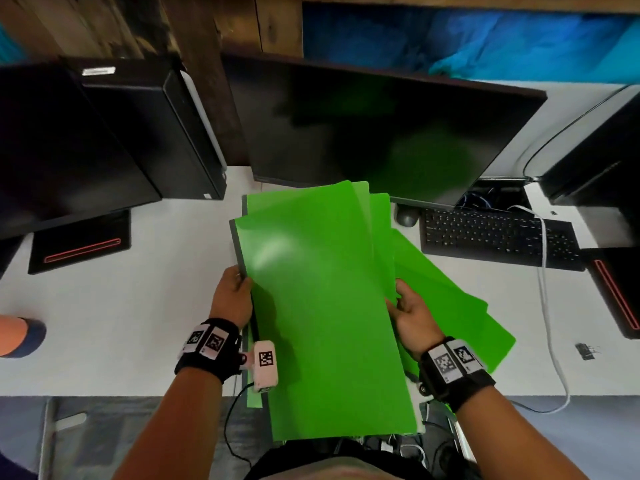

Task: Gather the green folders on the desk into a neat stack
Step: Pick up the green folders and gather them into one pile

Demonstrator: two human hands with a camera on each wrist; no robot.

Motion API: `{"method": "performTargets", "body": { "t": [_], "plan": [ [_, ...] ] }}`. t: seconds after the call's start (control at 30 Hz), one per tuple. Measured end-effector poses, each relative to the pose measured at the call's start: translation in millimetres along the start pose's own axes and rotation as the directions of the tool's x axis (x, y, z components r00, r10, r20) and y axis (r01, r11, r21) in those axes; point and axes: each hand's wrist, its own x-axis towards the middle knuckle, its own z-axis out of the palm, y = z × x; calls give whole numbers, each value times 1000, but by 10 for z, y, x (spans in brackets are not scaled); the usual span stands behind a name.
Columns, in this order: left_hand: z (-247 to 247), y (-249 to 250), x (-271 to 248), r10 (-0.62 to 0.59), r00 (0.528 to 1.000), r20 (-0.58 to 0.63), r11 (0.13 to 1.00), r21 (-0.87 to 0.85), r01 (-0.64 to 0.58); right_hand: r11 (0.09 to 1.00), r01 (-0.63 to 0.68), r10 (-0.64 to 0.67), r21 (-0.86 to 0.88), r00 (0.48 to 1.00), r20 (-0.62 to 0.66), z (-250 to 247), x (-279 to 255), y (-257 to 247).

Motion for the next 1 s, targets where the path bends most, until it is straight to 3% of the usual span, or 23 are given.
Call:
{"method": "performTargets", "body": {
  "t": [0.17,0.3,0.5,0.63,0.77,0.87,0.93,1.0],
  "plan": [
    [-85,-170,181,-100,992,79,995,-21,102,999,-12,15,-51,999,43,9,-57,26],
    [-166,-121,243,-99,992,81,991,-85,106,998,-38,42,-57,997,71,52,-27,46],
    [-259,55,276,-51,997,55,984,-167,60,998,-25,34,-64,989,143,150,2,-5],
    [-153,90,248,78,995,-55,984,-154,-86,997,-59,62,-50,997,46,209,43,31],
    [51,263,24,177,970,-165,957,-203,-209,978,128,-139,-163,989,-55,352,17,-38],
    [42,460,-133,195,946,-259,942,-219,-254,965,223,-238,-138,967,-97,364,10,-158],
    [-61,683,-282,240,931,-276,885,-332,-326,939,335,-340,-77,937,-79,324,-54,-346],
    [-182,872,-439,319,908,-271,767,-489,-415,895,445,-446,-37,892,-78,277,-148,-537]
  ]
}}
